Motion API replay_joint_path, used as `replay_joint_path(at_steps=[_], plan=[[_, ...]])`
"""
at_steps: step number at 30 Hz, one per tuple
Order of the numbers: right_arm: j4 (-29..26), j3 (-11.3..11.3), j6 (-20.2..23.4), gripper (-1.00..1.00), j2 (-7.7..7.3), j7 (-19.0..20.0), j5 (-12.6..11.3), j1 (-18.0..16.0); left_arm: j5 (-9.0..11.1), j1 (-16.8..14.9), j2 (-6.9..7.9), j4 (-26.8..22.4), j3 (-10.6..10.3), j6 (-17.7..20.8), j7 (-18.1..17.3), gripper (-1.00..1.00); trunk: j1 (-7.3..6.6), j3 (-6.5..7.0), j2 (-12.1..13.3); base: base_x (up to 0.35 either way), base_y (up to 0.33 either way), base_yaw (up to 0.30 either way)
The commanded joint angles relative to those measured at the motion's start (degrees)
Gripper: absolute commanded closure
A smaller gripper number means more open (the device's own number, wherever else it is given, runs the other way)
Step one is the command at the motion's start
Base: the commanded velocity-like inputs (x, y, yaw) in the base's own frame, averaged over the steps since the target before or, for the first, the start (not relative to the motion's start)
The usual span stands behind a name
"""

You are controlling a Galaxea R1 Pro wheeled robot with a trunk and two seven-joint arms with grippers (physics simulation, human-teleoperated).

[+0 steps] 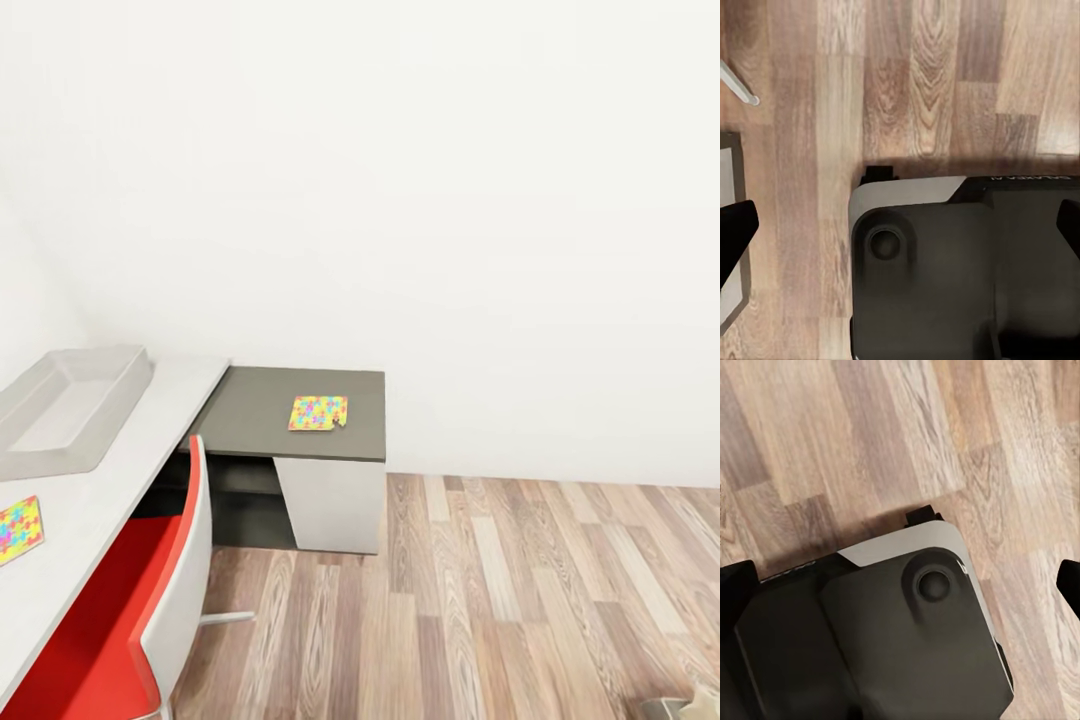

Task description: Put all the toys in the child's room - the three board games (two on the bed and one on the table), the two jigsaw puzzles on the table, and the tennis ball on the table - inside the toy box on the table in the child's room.

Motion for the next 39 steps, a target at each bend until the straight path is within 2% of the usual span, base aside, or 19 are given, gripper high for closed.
replay_joint_path(at_steps=[1, 14, 39], plan=[[0.0, -0.2, -0.2, -1.00, 0.01, 0.0, -0.1, 0.0, 0.0, 0.0, 0.00, -0.1, 0.0, 0.3, 0.0, -1.00, 0.04, -0.10, -0.1, 0.142, 0.000, -0.001], [0.0, -0.2, -0.2, -1.00, 0.01, 0.0, -0.1, -0.1, 0.0, 0.0, -0.02, -0.1, 0.0, 0.3, 0.0, -1.00, 0.04, -0.10, -0.1, 0.126, 0.000, -0.041], [0.1, -0.2, -0.2, -1.00, 0.01, 0.0, -0.1, 0.0, -0.1, 0.0, -0.09, 0.5, 0.0, 0.3, 0.0, -1.00, 0.04, -0.01, -0.1, 0.039, 0.000, -0.265]])
